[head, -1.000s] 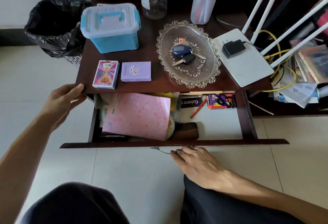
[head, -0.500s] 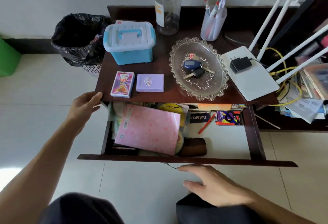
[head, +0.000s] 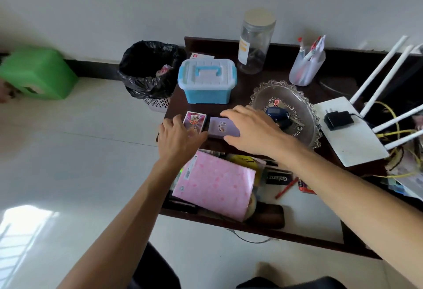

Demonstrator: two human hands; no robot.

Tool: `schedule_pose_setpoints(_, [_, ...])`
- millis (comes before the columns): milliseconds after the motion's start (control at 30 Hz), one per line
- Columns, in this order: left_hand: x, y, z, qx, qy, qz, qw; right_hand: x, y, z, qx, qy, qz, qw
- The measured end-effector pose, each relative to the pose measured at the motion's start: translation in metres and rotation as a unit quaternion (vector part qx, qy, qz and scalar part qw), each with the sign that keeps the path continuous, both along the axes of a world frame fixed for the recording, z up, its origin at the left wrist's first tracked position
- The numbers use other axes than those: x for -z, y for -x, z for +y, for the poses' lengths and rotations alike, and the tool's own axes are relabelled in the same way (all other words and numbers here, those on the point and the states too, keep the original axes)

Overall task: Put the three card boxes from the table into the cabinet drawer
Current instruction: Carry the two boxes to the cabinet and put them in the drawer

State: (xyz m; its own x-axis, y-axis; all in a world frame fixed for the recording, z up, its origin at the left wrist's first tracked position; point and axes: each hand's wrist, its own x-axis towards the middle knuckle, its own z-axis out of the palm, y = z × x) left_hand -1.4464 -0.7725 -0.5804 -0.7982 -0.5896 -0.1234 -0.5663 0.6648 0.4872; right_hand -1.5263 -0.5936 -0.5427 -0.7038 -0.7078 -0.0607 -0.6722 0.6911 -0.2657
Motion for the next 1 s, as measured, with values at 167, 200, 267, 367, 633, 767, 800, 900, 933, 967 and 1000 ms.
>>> schedule_pose_setpoints(167, [0.009, 0.010, 0.002, -0.018, 0.030, -0.023, 0.999, 0.021, 0.023, -0.034, -0.004, -0.095, 0.000, 0.995])
schedule_pose_setpoints(200, [0.011, 0.011, 0.001, -0.021, 0.033, -0.018, 0.999, 0.025, 0.024, -0.037, -0.002, -0.103, -0.003, 0.995])
schedule_pose_setpoints(267, [0.016, 0.013, -0.001, -0.021, 0.039, -0.009, 0.999, 0.032, 0.025, -0.039, 0.001, -0.114, -0.008, 0.993])
schedule_pose_setpoints(367, [0.025, 0.010, -0.006, -0.010, 0.041, -0.009, 0.999, 0.040, 0.023, -0.038, 0.002, -0.108, -0.002, 0.994])
schedule_pose_setpoints(633, [0.021, -0.017, -0.026, 0.035, 0.019, 0.026, 0.999, 0.017, 0.017, -0.017, 0.002, -0.024, -0.080, 0.997])
schedule_pose_setpoints(767, [-0.003, -0.057, -0.029, 0.136, -0.008, 0.096, 0.986, -0.013, -0.015, 0.053, 0.010, 0.117, -0.130, 0.985])
schedule_pose_setpoints(800, [-0.008, -0.069, -0.022, 0.175, -0.015, 0.103, 0.979, -0.018, -0.027, 0.076, 0.010, 0.134, -0.145, 0.980])
schedule_pose_setpoints(900, [-0.012, -0.096, 0.014, 0.266, -0.063, 0.090, 0.958, -0.019, -0.056, 0.144, 0.031, 0.108, -0.192, 0.975])
schedule_pose_setpoints(933, [-0.009, -0.099, 0.028, 0.285, -0.086, 0.076, 0.951, -0.012, -0.063, 0.164, 0.047, 0.084, -0.206, 0.974])
schedule_pose_setpoints(967, [-0.003, -0.100, 0.042, 0.303, -0.110, 0.063, 0.945, -0.002, -0.068, 0.183, 0.064, 0.055, -0.220, 0.972])
schedule_pose_setpoints(1000, [0.004, -0.098, 0.054, 0.320, -0.128, 0.054, 0.937, 0.010, -0.071, 0.200, 0.080, 0.028, -0.233, 0.969])
